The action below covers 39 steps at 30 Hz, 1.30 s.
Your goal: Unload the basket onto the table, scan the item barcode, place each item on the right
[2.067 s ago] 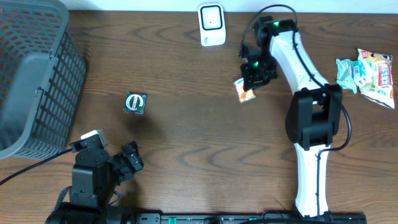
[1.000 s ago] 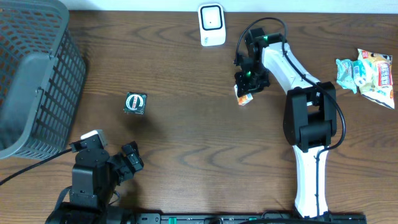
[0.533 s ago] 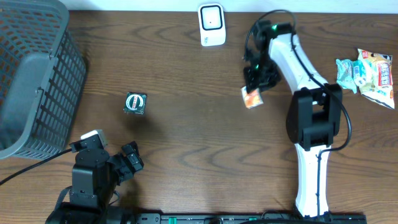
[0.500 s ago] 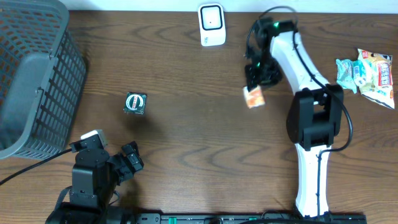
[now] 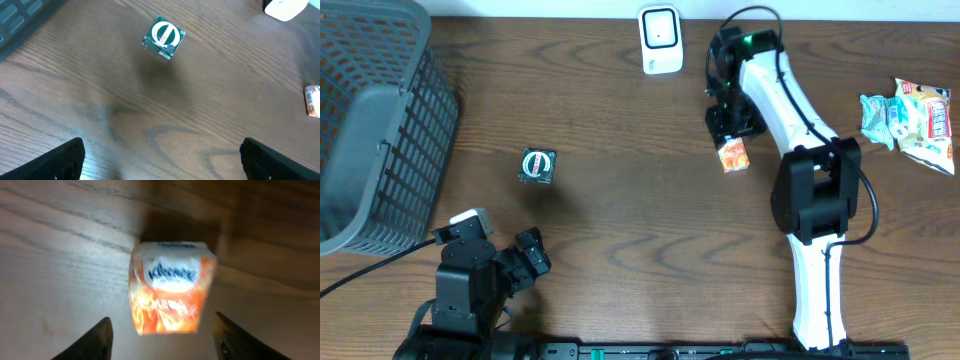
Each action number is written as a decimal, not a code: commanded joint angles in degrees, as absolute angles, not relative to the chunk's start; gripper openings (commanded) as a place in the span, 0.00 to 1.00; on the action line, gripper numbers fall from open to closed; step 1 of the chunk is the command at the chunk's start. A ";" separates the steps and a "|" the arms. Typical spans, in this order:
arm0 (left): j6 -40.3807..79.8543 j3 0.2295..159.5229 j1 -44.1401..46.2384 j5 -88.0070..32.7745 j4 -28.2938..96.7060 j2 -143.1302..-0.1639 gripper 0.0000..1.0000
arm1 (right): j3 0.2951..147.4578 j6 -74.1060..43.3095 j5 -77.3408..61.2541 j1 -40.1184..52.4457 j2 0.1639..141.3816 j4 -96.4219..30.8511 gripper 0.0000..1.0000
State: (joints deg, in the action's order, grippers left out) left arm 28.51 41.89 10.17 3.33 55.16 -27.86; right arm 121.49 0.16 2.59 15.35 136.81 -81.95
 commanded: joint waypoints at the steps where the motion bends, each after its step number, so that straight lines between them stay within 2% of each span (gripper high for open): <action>1: 28.38 42.00 10.07 3.46 55.24 -27.59 0.98 | 118.43 -0.93 3.40 14.68 137.01 -80.09 0.53; 4: 28.38 42.00 10.04 3.46 55.24 -27.59 0.98 | 117.38 -1.02 2.61 13.85 137.01 -78.94 0.52; 8: 28.38 42.00 10.04 3.46 55.24 -27.59 0.98 | 117.10 -0.73 2.35 12.64 137.01 -78.37 0.46; 16: 28.38 42.00 10.07 3.46 55.24 -27.59 0.98 | 114.21 2.35 -6.90 10.24 137.01 -75.64 0.41; 22: 28.38 42.00 10.04 3.46 55.24 -27.59 0.98 | 115.07 3.27 -5.89 10.26 136.70 -76.53 0.46; 30: 28.38 42.00 10.04 3.46 55.24 -27.59 0.98 | 122.91 1.56 -3.95 10.55 136.22 -83.99 0.55; 39: 28.38 42.00 10.07 3.46 55.24 -27.59 0.98 | 120.29 1.52 -4.01 11.70 136.40 -82.08 0.46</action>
State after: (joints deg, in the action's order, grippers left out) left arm 28.51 41.89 10.17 3.31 55.16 -27.86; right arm 122.02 1.87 -4.27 11.25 136.84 -82.96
